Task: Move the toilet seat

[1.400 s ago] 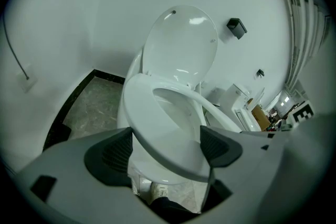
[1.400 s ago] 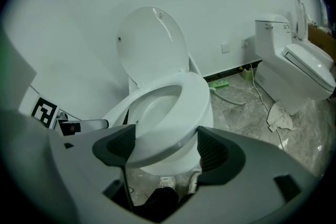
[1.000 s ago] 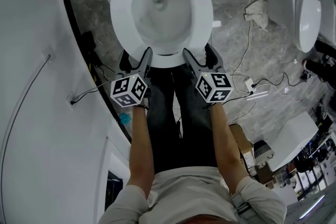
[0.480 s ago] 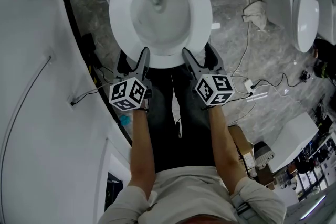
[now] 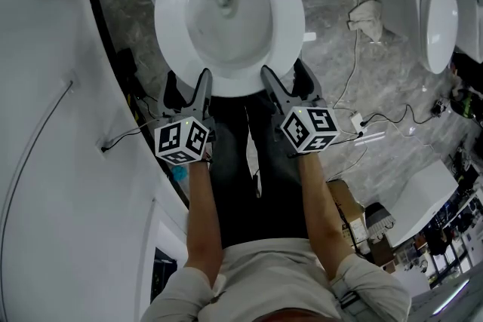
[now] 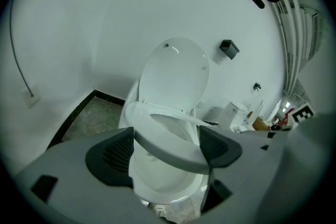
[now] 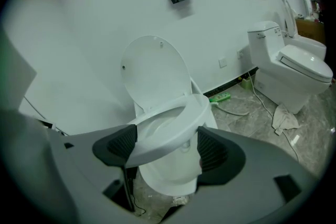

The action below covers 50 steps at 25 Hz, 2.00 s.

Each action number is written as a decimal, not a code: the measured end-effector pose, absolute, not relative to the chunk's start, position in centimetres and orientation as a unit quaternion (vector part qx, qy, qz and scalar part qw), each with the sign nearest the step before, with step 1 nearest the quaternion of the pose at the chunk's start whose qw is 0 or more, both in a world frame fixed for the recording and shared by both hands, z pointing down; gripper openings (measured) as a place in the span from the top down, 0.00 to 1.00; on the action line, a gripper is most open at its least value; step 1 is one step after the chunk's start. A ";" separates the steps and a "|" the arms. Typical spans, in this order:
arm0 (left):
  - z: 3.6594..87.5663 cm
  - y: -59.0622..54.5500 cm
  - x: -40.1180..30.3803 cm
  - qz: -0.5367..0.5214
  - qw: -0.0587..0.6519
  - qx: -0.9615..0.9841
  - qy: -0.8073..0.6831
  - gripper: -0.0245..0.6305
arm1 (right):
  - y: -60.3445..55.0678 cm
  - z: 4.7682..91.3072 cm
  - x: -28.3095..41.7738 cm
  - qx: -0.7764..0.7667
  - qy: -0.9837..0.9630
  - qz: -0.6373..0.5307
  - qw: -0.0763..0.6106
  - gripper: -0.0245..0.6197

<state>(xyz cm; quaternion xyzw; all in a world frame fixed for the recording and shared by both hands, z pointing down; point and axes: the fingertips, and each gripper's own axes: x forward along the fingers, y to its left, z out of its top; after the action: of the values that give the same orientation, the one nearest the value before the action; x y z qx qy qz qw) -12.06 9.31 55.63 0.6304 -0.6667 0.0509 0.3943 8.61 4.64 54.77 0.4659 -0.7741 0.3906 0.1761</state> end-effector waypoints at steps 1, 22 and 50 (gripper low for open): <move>55.3 9.5 -12.0 0.058 0.387 0.637 -0.664 0.33 | 4.6 54.7 8.6 0.466 -0.774 0.391 0.174 0.36; 52.2 13.0 -6.7 0.248 0.241 0.750 -0.564 0.34 | 3.5 52.9 8.4 0.474 -0.773 0.398 0.140 0.36; 51.0 11.1 -7.1 0.249 0.235 0.753 -0.562 0.39 | 3.1 51.6 8.6 0.456 -0.793 0.383 0.127 0.36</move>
<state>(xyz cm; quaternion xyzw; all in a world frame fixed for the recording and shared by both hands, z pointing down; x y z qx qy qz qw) -7.11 11.14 50.96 0.7527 -0.5624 0.2487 0.2352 8.63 3.08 51.64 0.4561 -0.7934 0.3826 0.1268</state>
